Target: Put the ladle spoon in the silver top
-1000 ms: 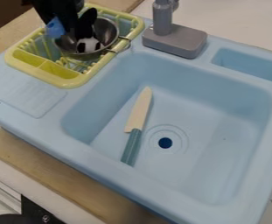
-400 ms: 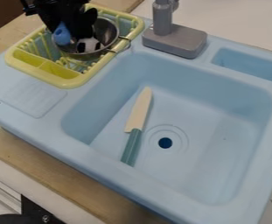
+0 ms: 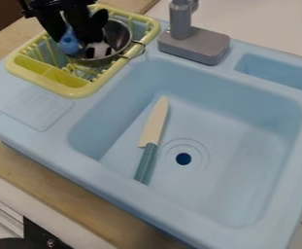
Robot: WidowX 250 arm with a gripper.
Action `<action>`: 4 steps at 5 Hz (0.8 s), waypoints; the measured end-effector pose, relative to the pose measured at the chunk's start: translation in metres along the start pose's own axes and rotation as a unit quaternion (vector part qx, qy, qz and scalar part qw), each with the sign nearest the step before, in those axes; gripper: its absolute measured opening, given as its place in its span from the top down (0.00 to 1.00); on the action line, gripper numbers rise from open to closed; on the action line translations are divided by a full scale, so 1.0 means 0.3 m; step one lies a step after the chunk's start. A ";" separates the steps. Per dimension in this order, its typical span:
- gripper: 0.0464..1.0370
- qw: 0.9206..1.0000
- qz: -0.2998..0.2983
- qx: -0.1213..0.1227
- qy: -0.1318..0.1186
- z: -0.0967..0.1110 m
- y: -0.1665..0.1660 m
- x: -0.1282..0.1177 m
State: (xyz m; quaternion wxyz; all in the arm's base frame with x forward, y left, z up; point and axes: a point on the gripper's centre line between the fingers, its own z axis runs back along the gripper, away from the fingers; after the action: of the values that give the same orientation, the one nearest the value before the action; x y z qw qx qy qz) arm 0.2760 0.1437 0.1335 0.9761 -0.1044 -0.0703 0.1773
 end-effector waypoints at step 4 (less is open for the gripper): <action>0.04 0.999 -0.036 -0.004 -0.012 0.057 -0.027 -0.030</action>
State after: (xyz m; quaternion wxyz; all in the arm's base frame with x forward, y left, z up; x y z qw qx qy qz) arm 0.2672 0.1361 0.1512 0.9804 -0.1034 -0.0867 0.1434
